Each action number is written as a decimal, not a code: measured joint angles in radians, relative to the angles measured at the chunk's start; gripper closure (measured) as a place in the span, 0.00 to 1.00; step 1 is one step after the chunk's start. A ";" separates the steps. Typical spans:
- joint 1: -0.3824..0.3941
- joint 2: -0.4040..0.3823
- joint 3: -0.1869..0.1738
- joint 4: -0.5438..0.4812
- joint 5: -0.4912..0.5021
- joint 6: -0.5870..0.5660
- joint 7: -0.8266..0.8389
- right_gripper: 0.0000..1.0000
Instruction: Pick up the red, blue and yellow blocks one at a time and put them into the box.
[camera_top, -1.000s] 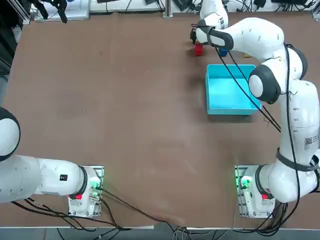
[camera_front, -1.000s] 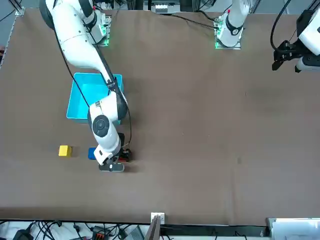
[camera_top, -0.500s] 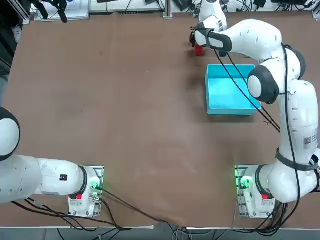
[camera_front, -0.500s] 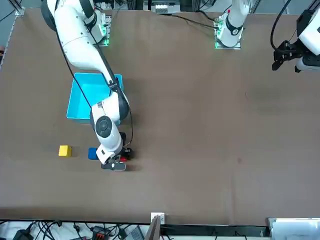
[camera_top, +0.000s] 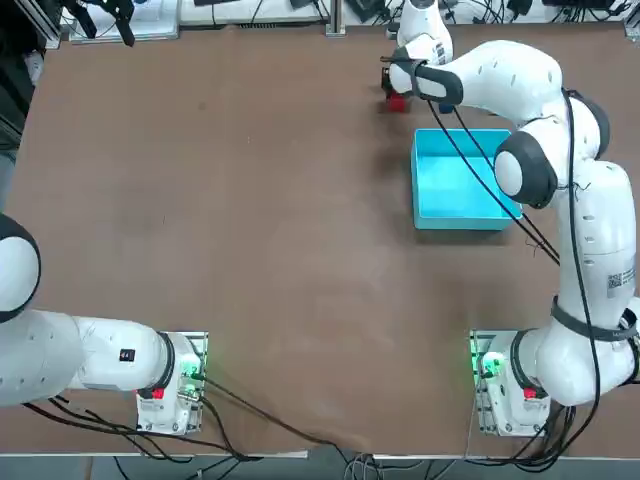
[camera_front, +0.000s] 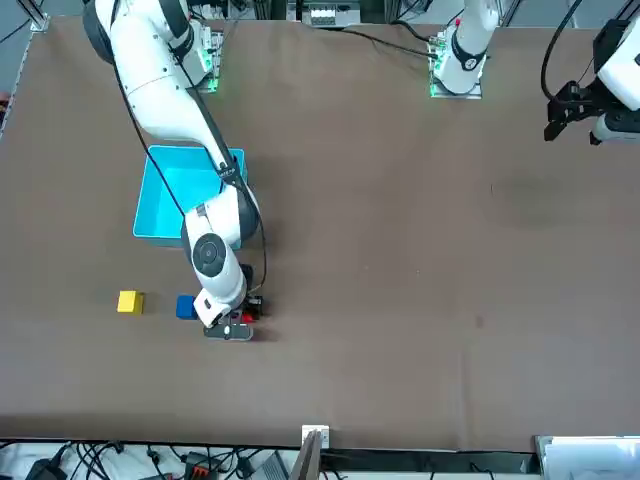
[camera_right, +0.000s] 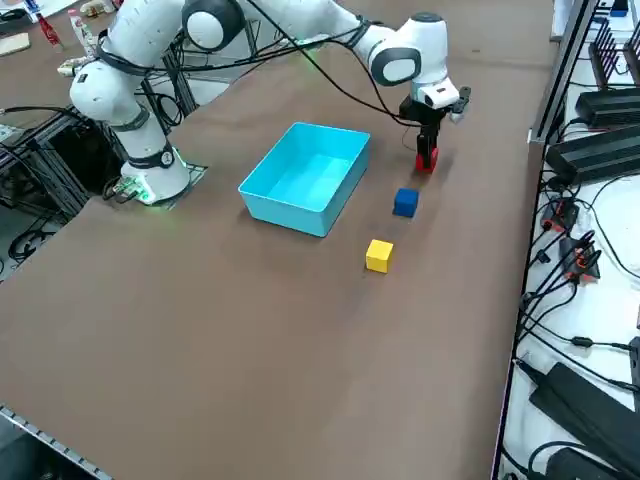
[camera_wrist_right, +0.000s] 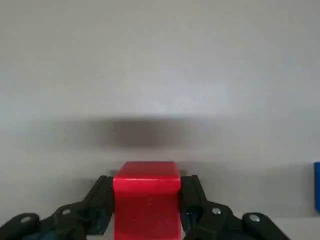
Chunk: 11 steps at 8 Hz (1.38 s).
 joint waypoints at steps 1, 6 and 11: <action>0.000 -0.005 0.000 0.005 0.002 -0.022 0.011 0.31; -0.002 -0.311 0.000 -0.075 0.014 -0.394 0.015 0.31; -0.023 -0.756 -0.002 -0.786 0.023 -0.111 0.015 0.31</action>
